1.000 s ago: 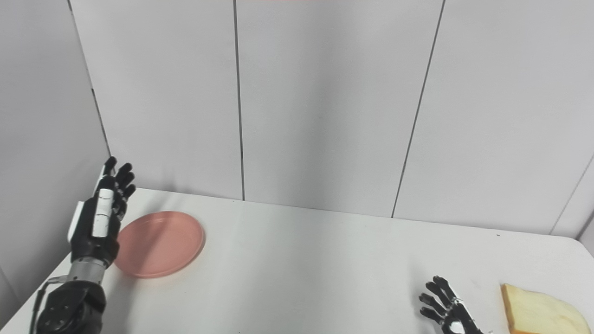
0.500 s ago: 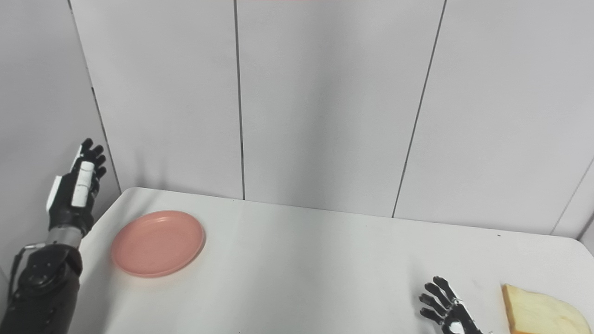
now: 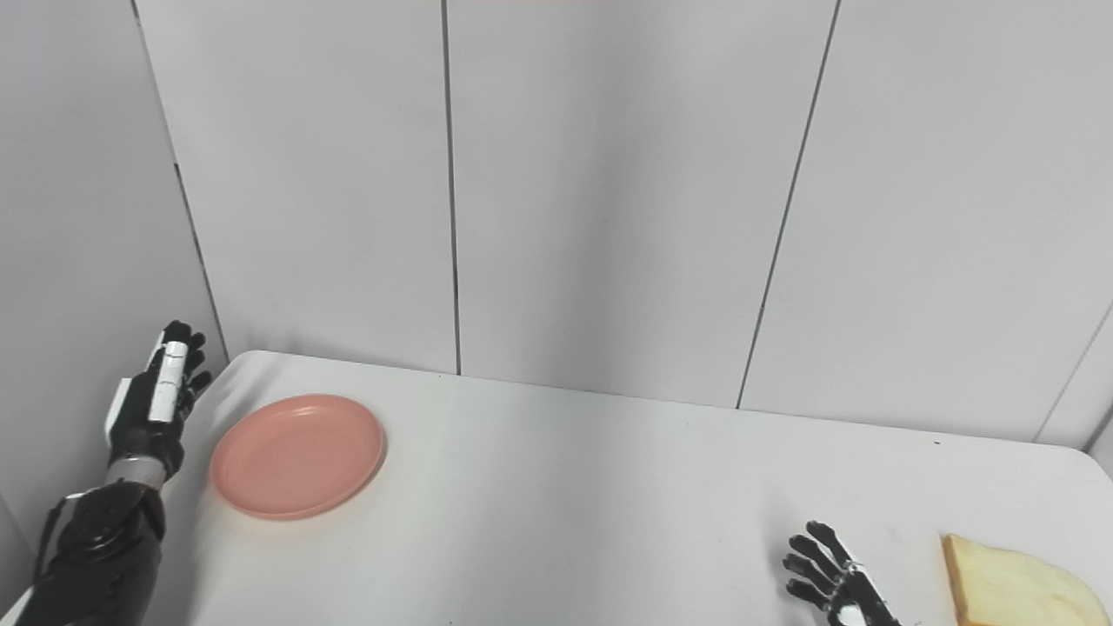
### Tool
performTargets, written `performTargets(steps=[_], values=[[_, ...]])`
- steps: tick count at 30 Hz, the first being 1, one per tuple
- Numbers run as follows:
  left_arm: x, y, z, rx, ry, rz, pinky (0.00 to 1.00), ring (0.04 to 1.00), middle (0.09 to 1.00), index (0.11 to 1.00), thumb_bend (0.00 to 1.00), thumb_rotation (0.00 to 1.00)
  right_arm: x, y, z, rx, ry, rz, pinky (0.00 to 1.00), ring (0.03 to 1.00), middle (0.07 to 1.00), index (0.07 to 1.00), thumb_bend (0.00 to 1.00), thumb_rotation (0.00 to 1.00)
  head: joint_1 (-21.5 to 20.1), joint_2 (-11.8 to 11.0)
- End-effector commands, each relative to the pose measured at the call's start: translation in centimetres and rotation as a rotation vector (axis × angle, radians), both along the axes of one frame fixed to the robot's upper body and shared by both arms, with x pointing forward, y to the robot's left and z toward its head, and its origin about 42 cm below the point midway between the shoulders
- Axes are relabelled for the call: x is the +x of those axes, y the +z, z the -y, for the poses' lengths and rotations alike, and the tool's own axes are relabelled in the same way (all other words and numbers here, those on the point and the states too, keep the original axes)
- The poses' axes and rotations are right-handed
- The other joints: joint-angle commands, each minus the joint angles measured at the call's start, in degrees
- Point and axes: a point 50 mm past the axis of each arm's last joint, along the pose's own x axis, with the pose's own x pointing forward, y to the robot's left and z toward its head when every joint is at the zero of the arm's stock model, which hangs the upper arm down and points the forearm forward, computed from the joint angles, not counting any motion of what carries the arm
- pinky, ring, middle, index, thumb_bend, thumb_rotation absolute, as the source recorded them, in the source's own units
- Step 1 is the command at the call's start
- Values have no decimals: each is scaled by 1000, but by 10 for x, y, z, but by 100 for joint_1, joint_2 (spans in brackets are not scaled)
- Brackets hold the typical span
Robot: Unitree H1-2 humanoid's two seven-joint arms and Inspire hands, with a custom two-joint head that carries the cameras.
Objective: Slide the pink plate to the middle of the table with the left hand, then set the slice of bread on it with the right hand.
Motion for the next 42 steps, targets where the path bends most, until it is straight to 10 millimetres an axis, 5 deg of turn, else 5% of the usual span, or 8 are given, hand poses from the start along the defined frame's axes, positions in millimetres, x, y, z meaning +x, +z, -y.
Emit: performTargets(steps=[1, 27, 42], values=[[19, 40, -8, 51, 12, 100, 919, 964, 934, 982, 844, 855, -42, -65, -21, 91, -11, -208, 773, 805, 830, 871, 784, 1000, -3, 13], [26, -15, 21, -26, -144, -39, 934, 927, 914, 996, 813, 799, -49, -59, -21, 72, -10, -209, 747, 785, 807, 850, 821, 1000, -96, 180], [30, -9, 35, -19, -208, -15, 942, 970, 942, 986, 862, 803, -48, -59, -24, 80, -7, -210, 747, 782, 798, 841, 825, 1000, -168, 210]])
